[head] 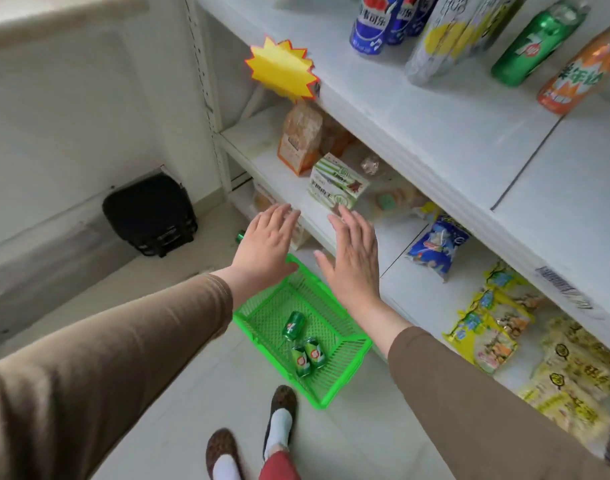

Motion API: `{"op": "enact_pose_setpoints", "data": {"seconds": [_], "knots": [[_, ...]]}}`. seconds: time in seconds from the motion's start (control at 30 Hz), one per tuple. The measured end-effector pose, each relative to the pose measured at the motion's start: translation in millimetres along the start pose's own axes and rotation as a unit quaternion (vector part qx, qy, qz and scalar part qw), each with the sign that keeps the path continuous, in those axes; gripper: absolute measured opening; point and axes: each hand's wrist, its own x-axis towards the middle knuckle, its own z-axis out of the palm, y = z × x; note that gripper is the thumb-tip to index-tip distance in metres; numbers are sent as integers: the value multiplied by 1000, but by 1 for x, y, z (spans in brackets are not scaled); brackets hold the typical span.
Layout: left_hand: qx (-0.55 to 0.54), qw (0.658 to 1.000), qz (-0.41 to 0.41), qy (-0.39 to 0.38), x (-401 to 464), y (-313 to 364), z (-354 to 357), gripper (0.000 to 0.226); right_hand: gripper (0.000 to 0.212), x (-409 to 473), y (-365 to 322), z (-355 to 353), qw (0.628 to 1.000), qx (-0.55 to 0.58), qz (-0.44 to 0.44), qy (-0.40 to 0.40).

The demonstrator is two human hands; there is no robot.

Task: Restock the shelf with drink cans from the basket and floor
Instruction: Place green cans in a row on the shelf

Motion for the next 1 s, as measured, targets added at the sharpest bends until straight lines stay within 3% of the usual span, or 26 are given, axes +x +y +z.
{"op": "enact_pose_setpoints", "data": {"seconds": [0.3, 0.63, 0.83, 1.0], "knots": [[-11, 990, -37, -137, -69, -12, 180, 106, 67, -108, 39, 166, 984, 51, 38, -166], [21, 968, -39, -247, -80, -35, 381, 100, 69, -192, 107, 371, 941, 46, 50, -331], [36, 961, -28, -273, -65, -53, 468, 97, 69, -206, 130, 480, 906, -18, -38, -421], [41, 957, -11, -288, -49, -65, 517, 92, 82, -207, 146, 549, 847, -119, -135, -501]]}}
